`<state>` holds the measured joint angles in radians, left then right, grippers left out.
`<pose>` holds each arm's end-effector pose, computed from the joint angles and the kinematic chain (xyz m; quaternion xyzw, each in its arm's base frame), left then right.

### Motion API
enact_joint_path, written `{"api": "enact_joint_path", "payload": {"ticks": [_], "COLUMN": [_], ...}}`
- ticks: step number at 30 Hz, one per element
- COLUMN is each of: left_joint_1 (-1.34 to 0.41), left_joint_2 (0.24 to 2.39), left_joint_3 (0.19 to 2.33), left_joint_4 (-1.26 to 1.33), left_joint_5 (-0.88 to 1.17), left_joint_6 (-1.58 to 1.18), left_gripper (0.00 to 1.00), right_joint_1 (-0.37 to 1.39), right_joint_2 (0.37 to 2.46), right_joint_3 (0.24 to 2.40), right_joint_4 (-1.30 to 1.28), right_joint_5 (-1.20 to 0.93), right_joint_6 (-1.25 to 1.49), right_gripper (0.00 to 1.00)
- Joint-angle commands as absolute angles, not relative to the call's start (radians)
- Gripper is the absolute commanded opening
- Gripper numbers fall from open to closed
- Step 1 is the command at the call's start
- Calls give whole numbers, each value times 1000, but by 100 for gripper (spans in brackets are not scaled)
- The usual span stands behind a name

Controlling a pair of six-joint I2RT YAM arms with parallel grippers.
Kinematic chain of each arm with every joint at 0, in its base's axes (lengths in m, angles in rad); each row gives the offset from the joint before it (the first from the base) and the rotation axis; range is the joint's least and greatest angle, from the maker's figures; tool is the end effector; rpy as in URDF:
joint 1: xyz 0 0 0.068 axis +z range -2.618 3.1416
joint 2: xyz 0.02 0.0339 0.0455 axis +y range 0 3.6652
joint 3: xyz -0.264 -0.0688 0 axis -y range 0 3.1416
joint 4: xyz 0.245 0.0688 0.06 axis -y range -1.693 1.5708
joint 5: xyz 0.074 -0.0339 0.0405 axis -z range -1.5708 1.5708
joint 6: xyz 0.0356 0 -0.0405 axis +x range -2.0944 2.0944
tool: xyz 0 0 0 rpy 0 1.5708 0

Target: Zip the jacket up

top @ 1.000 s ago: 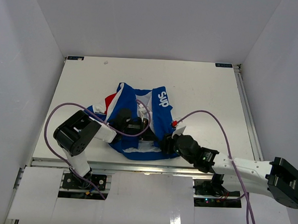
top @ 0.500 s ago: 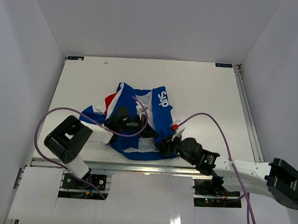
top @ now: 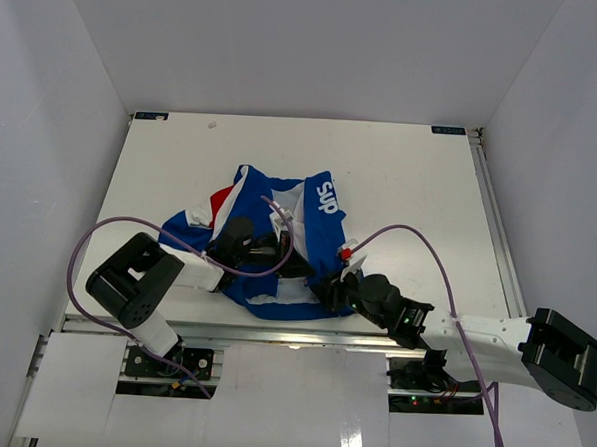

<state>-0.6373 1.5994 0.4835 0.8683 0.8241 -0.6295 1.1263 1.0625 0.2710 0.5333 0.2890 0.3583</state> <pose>0.2129 -0.1902 0.1596 0.2489 0.7220 -0.5879 0.2667 0.0999 0.1861 0.1844 -0.2122 0.7598 0.3241 0.5221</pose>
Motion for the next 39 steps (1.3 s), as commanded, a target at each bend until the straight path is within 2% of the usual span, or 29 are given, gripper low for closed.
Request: {"api": "enact_joint_path", "payload": {"ticks": [1, 13, 20, 27, 34, 39], "left_joint_1": [-640, -640, -640, -640, -640, -640], "left_joint_2": [1532, 1519, 1510, 1506, 1512, 1503], "left_joint_3": [464, 450, 449, 453, 454, 456], "left_joint_4": [934, 973, 972, 962, 1008, 1003], "left_joint_5": [859, 875, 876, 879, 892, 903], "left_joint_6": [-641, -656, -656, -649, -679, -682], "left_gripper": [0, 0, 0, 0, 0, 0], "right_joint_1": [1129, 1127, 1120, 1118, 1117, 1118], "right_joint_2": [1076, 1085, 1081, 1045, 1052, 1048], "right_joint_3": [299, 284, 280, 265, 280, 278], "right_joint_4": [644, 721, 721, 721, 712, 709], "right_joint_5": [289, 257, 259, 240, 211, 203], "right_joint_6": [329, 313, 311, 310, 310, 303], "right_gripper": [40, 39, 28, 32, 10, 8]}}
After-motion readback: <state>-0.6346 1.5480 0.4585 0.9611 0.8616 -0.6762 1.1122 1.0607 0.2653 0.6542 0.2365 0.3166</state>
